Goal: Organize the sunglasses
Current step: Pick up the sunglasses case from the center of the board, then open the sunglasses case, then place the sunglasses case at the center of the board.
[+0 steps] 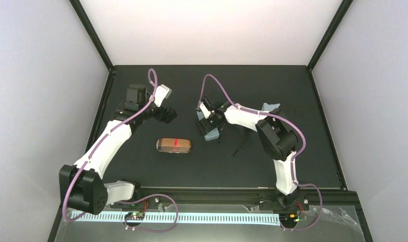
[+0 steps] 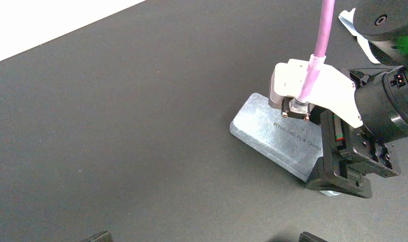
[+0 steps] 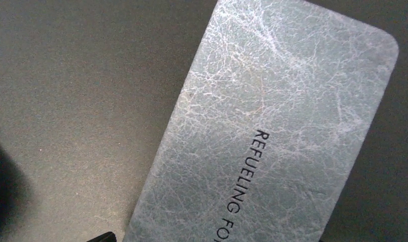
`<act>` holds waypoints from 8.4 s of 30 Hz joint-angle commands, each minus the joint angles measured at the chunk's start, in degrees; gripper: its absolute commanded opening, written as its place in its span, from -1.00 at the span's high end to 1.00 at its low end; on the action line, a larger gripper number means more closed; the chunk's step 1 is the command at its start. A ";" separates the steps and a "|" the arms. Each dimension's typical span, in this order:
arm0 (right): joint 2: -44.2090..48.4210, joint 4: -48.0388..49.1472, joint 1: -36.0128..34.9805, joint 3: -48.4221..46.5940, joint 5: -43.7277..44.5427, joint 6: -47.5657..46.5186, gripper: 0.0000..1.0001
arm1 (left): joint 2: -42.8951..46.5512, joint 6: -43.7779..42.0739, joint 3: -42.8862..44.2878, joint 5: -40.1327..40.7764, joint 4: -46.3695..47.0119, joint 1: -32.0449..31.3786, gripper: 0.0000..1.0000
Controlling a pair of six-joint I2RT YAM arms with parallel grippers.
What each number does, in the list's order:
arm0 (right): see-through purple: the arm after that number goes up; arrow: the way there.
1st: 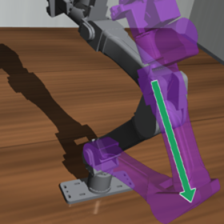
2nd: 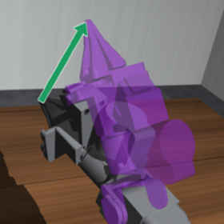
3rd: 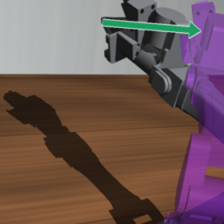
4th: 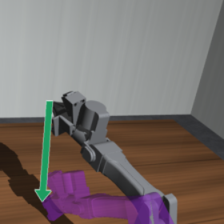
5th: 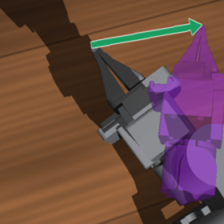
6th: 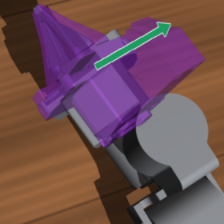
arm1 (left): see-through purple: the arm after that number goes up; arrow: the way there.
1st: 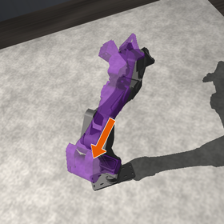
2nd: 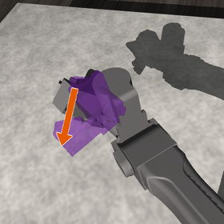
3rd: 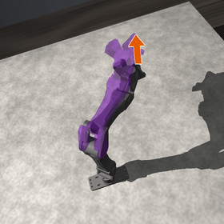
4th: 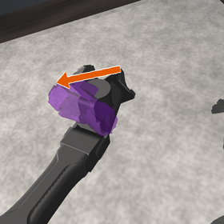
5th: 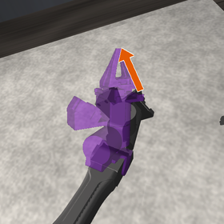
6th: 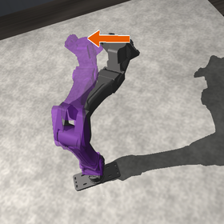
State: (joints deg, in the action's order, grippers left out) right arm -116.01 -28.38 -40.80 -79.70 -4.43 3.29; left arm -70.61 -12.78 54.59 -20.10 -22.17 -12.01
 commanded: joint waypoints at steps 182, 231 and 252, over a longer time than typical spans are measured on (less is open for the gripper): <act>20.70 -12.65 15.13 -3.01 -62.53 -20.90 -0.46 | 1.18 -33.72 -0.46 -55.84 -0.77 -11.85 0.97; 37.10 -5.96 8.98 6.34 -30.73 -29.55 0.92 | -8.40 1.02 -3.62 -50.75 24.89 -11.88 0.80; 38.95 -12.30 9.16 5.49 -28.99 -33.73 0.98 | -7.73 -5.18 -4.00 -48.64 20.77 -11.80 -0.97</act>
State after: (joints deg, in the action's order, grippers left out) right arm -79.50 -39.99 -31.48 -73.47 -33.87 -28.93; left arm -78.87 -14.87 50.61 -68.99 -0.62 -23.92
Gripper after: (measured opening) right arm 0.129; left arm 0.981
